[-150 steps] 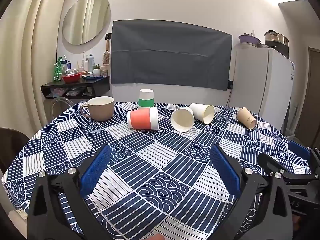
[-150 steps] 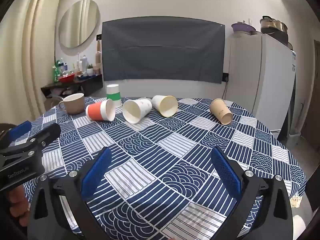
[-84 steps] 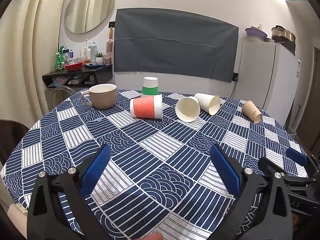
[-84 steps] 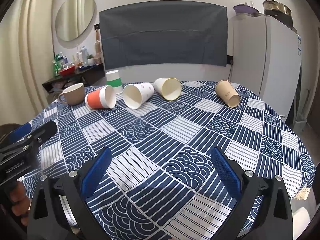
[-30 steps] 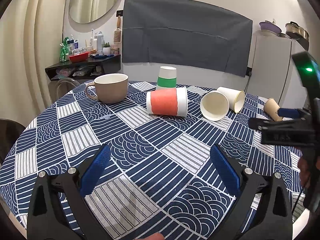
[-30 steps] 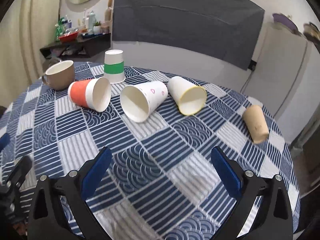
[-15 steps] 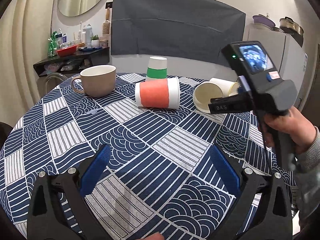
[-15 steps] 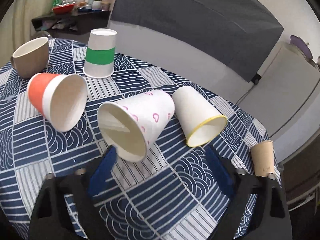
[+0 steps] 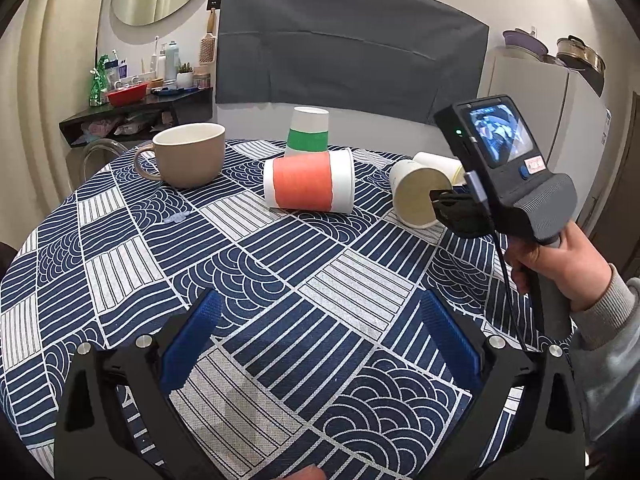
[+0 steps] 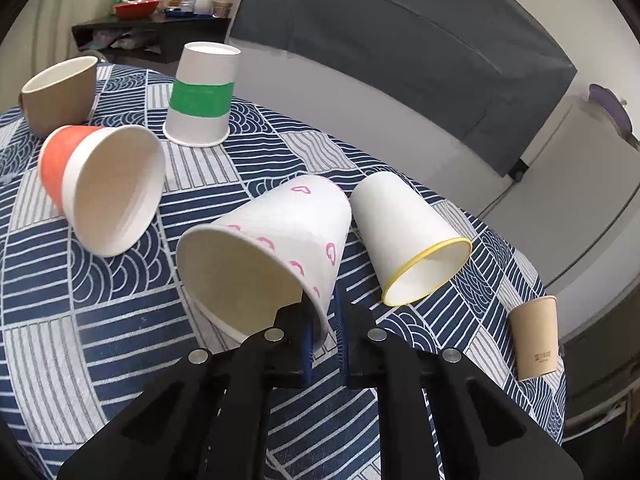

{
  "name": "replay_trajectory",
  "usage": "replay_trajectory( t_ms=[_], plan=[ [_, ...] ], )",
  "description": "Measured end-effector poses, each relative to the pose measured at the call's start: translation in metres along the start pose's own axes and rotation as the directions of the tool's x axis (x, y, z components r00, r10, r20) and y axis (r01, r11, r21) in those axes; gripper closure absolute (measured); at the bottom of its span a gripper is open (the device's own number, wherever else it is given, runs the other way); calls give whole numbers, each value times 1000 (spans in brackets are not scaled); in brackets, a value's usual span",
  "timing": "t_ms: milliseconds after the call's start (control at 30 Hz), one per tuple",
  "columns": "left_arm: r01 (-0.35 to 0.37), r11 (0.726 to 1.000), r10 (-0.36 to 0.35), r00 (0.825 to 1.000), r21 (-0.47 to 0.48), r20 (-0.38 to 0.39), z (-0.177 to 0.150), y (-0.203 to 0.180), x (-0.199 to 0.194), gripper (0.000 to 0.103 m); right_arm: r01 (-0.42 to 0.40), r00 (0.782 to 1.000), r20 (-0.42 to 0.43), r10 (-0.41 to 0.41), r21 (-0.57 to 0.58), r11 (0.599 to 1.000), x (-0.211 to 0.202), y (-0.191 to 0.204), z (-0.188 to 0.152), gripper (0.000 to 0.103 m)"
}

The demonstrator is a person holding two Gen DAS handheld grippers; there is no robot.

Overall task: Flip cup upside down
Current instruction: 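Lift the heart-print cup with the right gripper and carry it toward the left gripper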

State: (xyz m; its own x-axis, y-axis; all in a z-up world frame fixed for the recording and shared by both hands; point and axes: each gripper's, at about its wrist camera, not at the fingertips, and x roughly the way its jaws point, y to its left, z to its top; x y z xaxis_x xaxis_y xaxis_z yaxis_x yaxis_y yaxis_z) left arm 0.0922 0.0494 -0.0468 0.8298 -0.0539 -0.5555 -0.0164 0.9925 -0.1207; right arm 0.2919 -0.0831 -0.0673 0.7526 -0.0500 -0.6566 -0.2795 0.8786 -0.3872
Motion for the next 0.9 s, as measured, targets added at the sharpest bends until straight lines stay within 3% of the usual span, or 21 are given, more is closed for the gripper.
replay_trajectory(
  t_ms=[233, 600, 900],
  plan=[
    [-5, 1000, 4, 1000, -16, -30, 1, 3, 7, 6, -5, 1000, 16, 6, -32, 999, -30, 5, -23, 98],
    [-42, 986, 35, 998, -164, -50, -1, 27, 9, 6, -32, 999, 34, 34, -39, 999, -95, 17, -82, 98],
    [-41, 993, 36, 998, -114, -48, 0, 17, 8, 6, -35, 998, 53, 37, -38, 999, -126, 21, -118, 97]
  ],
)
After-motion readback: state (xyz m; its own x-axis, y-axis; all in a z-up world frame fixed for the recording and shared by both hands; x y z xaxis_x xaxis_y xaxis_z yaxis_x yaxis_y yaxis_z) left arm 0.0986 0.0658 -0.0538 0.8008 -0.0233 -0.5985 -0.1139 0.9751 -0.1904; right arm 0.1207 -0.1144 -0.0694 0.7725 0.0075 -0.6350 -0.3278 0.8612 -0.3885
